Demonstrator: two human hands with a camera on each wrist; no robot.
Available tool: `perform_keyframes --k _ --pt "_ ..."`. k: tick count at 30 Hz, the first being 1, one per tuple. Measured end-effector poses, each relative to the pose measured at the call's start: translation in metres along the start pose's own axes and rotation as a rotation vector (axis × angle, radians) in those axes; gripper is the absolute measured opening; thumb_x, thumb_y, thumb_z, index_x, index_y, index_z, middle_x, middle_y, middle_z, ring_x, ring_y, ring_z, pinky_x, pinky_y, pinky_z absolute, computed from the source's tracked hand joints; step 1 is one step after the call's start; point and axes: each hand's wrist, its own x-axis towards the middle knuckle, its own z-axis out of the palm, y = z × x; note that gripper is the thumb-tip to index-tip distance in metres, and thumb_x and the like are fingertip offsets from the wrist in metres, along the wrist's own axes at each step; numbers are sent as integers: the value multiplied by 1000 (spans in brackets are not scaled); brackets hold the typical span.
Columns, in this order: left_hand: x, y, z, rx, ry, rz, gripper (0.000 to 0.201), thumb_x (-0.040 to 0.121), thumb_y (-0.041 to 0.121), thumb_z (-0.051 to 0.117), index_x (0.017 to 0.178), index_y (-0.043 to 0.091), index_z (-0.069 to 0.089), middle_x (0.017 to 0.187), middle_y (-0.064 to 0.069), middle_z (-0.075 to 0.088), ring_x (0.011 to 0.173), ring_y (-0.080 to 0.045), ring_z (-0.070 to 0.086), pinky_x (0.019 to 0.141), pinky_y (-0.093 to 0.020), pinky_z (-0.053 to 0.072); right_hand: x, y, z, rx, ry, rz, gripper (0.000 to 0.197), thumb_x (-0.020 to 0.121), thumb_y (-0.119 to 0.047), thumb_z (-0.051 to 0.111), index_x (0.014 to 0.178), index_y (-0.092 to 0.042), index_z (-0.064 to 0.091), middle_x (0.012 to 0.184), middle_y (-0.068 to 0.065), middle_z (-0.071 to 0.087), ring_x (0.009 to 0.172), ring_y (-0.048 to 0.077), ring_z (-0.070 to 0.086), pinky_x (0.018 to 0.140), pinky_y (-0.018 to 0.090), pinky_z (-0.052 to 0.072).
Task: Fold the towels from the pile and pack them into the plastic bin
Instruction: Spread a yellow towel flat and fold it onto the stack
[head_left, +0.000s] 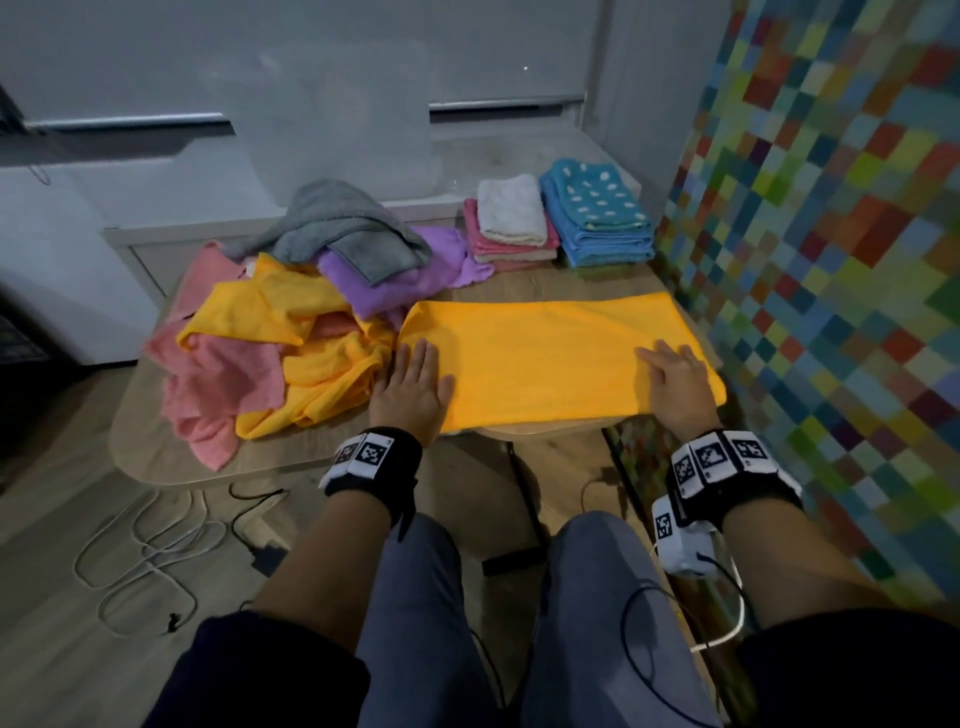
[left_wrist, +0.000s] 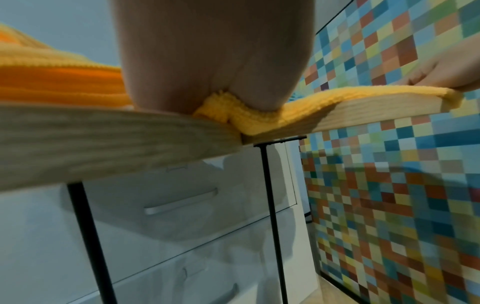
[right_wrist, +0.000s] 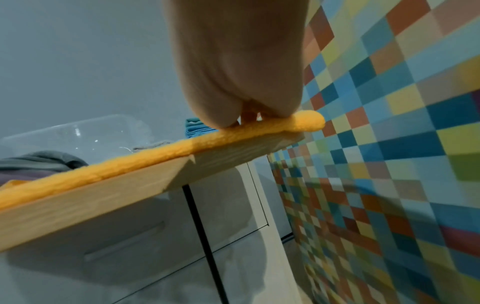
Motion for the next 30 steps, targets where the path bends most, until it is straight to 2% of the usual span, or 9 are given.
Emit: perform_keyframes --k 3,6,9,15,18,21,24,28,30 --pt "-1 0 0 -12 -12 -12 59 100 46 12 150 20 -1 158 6 -6 146 -15 -6 117 -37 7 -4 -2 -3 -96 98 188 37 97 -21 48 132 -9 52 142 15 41 133 37 32 109 54 25" --pt "-4 2 -1 -24 -6 -15 59 100 46 12 150 19 -1 158 5 -6 146 -15 -6 117 -37 6 -16 -8 -10 35 160 557 74 86 -46 61 137 0 34 142 22 32 130 41 30 103 55 31" --pt "-5 1 0 -37 -22 -10 60 99 47 12 150 19 -2 159 5 -6 146 -16 -7 117 -37 5 -20 -2 -10 314 140 777 95 75 -57 68 137 3 28 140 22 36 127 42 38 102 54 35" --pt "-5 -2 1 -57 -37 9 61 99 48 12 150 20 -2 158 5 -7 146 -17 -8 117 -38 5 -18 4 -20 642 148 898 85 72 -45 77 129 6 43 132 21 49 111 36 52 85 43 43" --pt "-5 -5 1 -75 -28 26 62 98 50 13 151 20 -1 158 5 -7 146 -17 -7 117 -38 5 -23 4 -17 969 167 949 90 73 -36 79 140 1 32 136 17 45 119 33 49 91 42 46" --pt "-4 -5 0 -87 -40 28 62 98 50 15 151 20 -1 158 5 -7 146 -18 -8 117 -38 5 -24 -1 -10 920 366 833 53 82 -25 72 124 2 53 120 15 58 108 30 56 87 36 47" --pt "0 1 -7 -101 -35 13 62 99 46 25 150 17 8 159 1 1 146 -23 -4 116 -41 10 -21 -18 -3 538 564 514 32 87 -24 63 102 4 61 106 21 63 100 35 58 82 41 48" --pt "6 16 -20 -61 158 103 51 94 29 45 143 18 33 150 -9 30 139 -32 21 112 -41 22 -21 -50 15 256 503 50 11 82 -9 63 83 -3 55 96 19 60 97 35 53 80 43 42" --pt "8 28 -25 -300 175 172 41 94 20 47 135 17 46 135 -10 46 124 -32 41 102 -37 34 -25 -69 26 315 403 -124 13 77 1 64 80 -3 51 102 17 61 97 33 53 82 42 43"
